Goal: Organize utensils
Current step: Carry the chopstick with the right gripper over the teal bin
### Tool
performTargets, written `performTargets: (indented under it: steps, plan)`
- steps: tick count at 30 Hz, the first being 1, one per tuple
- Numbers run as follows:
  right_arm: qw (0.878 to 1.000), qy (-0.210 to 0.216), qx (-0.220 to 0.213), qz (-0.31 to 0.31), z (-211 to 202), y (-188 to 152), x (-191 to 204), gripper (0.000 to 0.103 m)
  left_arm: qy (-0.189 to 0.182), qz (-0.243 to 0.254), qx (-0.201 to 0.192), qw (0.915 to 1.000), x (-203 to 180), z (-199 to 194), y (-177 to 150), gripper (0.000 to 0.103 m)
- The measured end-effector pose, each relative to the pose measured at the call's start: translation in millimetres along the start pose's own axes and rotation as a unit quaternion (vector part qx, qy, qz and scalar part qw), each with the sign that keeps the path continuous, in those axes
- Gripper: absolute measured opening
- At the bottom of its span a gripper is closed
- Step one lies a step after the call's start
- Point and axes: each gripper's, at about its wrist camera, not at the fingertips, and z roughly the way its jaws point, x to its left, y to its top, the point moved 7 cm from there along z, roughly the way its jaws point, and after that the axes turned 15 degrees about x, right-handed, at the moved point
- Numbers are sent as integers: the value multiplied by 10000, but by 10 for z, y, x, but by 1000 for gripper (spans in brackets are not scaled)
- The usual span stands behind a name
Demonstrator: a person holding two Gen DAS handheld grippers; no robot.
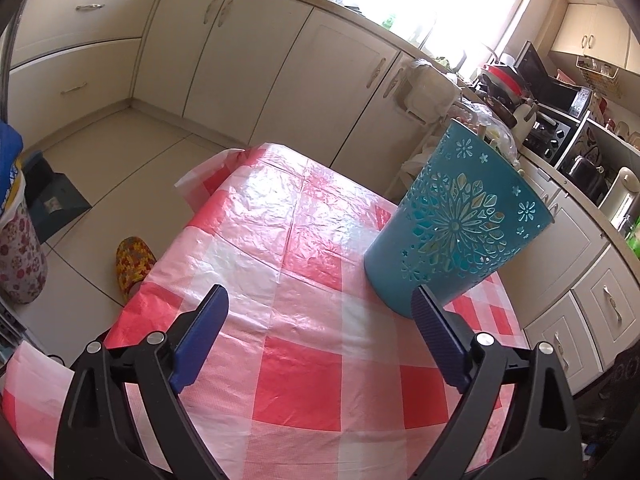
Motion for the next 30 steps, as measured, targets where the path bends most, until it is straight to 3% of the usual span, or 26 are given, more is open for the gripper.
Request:
performTargets:
  steps: [6,10,16,21,26,30]
  plan:
    - [9939,453,-951,-314,-587,350,539,5,-20,-20,35,10000,-2,17,1,89]
    - [9861,522,-1492,-514,-963,587,830,5,-14,-1,52,10000,-16,26,0,89]
    - [9634,35,-2515,-930,-1374,1050,1207,5,76,35,86,9999,-35,43,-4,89]
    - [9358,-451,-3299,-1157,-1478,1513,1480,5,188,48,115,9997,-43,55,-11,90]
    - [9159,-734,-3803,-1054,-1476,1841,1539,6,266,73,132,9995,-50,61,-15,91]
    - [9140,-890,-3871,-822,-1307,2064,1428,6,281,77,141,9995,-47,61,-25,91]
